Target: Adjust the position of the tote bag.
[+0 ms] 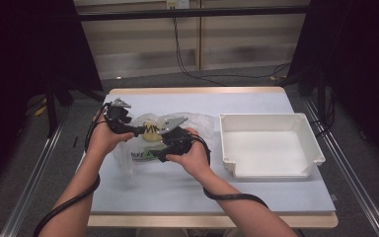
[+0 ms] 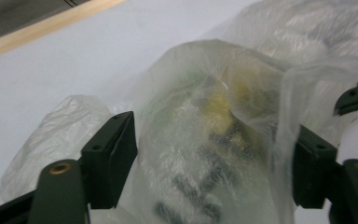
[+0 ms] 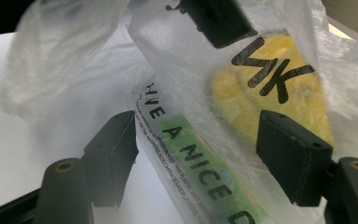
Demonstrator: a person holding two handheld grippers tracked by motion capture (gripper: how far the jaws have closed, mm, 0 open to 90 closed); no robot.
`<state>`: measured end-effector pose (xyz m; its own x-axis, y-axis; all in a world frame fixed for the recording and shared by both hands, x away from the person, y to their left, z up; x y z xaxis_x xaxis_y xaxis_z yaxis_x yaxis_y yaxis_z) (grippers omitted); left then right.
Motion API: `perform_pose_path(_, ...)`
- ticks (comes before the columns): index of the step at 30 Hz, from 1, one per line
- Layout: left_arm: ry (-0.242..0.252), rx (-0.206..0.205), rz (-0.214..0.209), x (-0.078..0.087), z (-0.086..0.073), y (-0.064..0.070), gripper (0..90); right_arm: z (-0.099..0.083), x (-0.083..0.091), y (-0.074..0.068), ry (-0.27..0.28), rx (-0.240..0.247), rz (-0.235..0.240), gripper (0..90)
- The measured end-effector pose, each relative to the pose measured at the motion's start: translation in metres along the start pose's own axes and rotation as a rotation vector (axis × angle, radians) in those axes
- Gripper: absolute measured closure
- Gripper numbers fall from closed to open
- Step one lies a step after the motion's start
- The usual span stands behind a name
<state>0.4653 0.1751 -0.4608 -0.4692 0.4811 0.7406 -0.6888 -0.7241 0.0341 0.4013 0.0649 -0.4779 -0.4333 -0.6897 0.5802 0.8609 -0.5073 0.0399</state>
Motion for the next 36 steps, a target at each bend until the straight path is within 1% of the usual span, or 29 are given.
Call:
perform_pose_path(1,-0.014,0.015,-0.008,-0.002,-0.003,0.000,47.8,-0.001,0.000,0.001,-0.005,0.006,0.000,28.5)
perform_pose_path(2,-0.021,0.050,-0.024,-0.004,-0.004,0.002,54.3,-0.002,0.001,0.002,-0.006,0.005,-0.004,28.3)
perform_pose_path(3,-0.043,0.056,-0.043,-0.005,-0.007,0.004,64.6,-0.002,0.001,0.001,-0.006,0.004,-0.003,28.1)
perform_pose_path(4,-0.055,0.070,-0.053,-0.005,-0.009,0.004,78.1,-0.003,0.002,0.002,-0.007,0.008,-0.006,27.6)
perform_pose_path(5,-0.092,0.100,-0.075,-0.004,-0.013,0.006,86.6,-0.003,0.002,0.003,-0.008,0.005,-0.015,27.3)
perform_pose_path(6,-0.105,0.134,-0.088,-0.003,-0.014,0.008,90.0,-0.003,0.002,0.003,-0.006,0.003,-0.008,27.3)
perform_pose_path(7,-0.115,0.152,-0.108,-0.002,-0.015,0.011,90.0,-0.004,0.002,0.004,-0.009,0.005,-0.009,27.2)
perform_pose_path(9,-0.132,0.169,-0.135,0.002,-0.017,0.017,90.0,-0.006,0.001,0.004,-0.020,0.003,-0.016,25.0)
perform_pose_path(11,-0.137,0.185,-0.197,0.009,-0.017,0.024,90.0,-0.006,-0.001,0.003,-0.022,0.009,-0.015,22.9)
perform_pose_path(13,-0.129,0.198,-0.235,0.014,-0.015,0.030,90.0,-0.006,-0.002,0.002,-0.025,0.023,-0.013,20.8)
perform_pose_path(14,-0.126,0.198,-0.256,0.018,-0.013,0.034,90.0,-0.005,-0.003,0.001,-0.024,0.017,-0.019,18.8)
perform_pose_path(16,-0.112,0.205,-0.280,0.021,-0.011,0.041,90.0,-0.001,-0.004,-0.001,-0.004,0.027,-0.015,16.3)
perform_pose_path(17,-0.112,0.198,-0.293,0.023,-0.011,0.043,90.0,0.000,-0.004,-0.002,-0.004,0.032,-0.017,15.1)
perform_pose_path(18,-0.113,0.196,-0.302,0.023,-0.011,0.045,90.0,0.002,-0.004,-0.003,0.000,0.043,-0.017,14.4)
perform_pose_path(19,-0.121,0.176,-0.310,0.025,-0.012,0.046,90.0,0.003,-0.005,-0.004,0.004,0.048,-0.021,14.2)
perform_pose_path(20,-0.112,0.184,-0.309,0.025,-0.011,0.047,90.0,0.004,-0.005,-0.005,0.005,0.056,-0.021,14.1)
perform_pose_path(22,-0.113,0.177,-0.314,0.025,-0.011,0.049,90.0,0.004,-0.008,-0.007,0.005,0.055,-0.013,13.6)
perform_pose_path(24,-0.107,0.201,-0.321,0.025,-0.009,0.051,90.0,0.005,-0.012,-0.007,0.008,0.068,-0.014,12.8)
perform_pose_path(25,-0.119,0.187,-0.320,0.026,-0.009,0.049,90.0,0.005,-0.014,-0.007,0.005,0.070,-0.008,13.8)
perform_pose_path(27,-0.111,0.194,-0.327,0.026,-0.008,0.048,90.0,0.002,-0.019,-0.008,-0.004,0.066,0.005,20.3)
perform_pose_path(28,-0.105,0.195,-0.334,0.026,-0.007,0.049,90.0,0.001,-0.020,-0.010,-0.003,0.062,0.026,29.1)
perform_pose_path(29,-0.104,0.195,-0.337,0.026,-0.008,0.050,90.0,-0.001,-0.020,-0.012,-0.004,0.074,0.044,37.4)
perform_pose_path(30,-0.106,0.189,-0.341,0.025,-0.008,0.050,90.0,-0.001,-0.021,-0.013,0.004,0.076,0.043,43.7)
perform_pose_path(31,-0.100,0.205,-0.348,0.024,-0.008,0.052,90.0,-0.002,-0.021,-0.016,0.004,0.079,0.062,57.0)
perform_pose_path(32,-0.111,0.201,-0.354,0.024,-0.009,0.053,90.0,-0.004,-0.021,-0.018,-0.004,0.080,0.082,66.8)
perform_pose_path(33,-0.110,0.201,-0.354,0.024,-0.010,0.054,90.0,-0.004,-0.020,-0.018,0.000,0.071,0.081,72.1)
perform_pose_path(34,-0.114,0.188,-0.344,0.024,-0.011,0.053,90.0,-0.004,-0.019,-0.020,-0.001,0.063,0.100,82.0)
perform_pose_path(35,-0.114,0.186,-0.334,0.024,-0.012,0.053,90.0,-0.003,-0.018,-0.020,-0.001,0.056,0.103,86.8)
perform_pose_path(36,-0.114,0.180,-0.330,0.024,-0.012,0.052,90.0,-0.003,-0.015,-0.020,0.001,0.028,0.102,89.0)
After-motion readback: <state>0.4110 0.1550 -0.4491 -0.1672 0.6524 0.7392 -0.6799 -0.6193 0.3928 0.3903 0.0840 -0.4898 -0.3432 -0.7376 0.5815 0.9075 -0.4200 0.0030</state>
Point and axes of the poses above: each handheld gripper's, and its own axes: x roughly backward along the jaws, z roughly out of its top, y roughly to its right, the point moved 9 cm from there along -x, roughly forward along the jaws, and after that the axes turned 1 degree about -z, right-handed, at the moved point
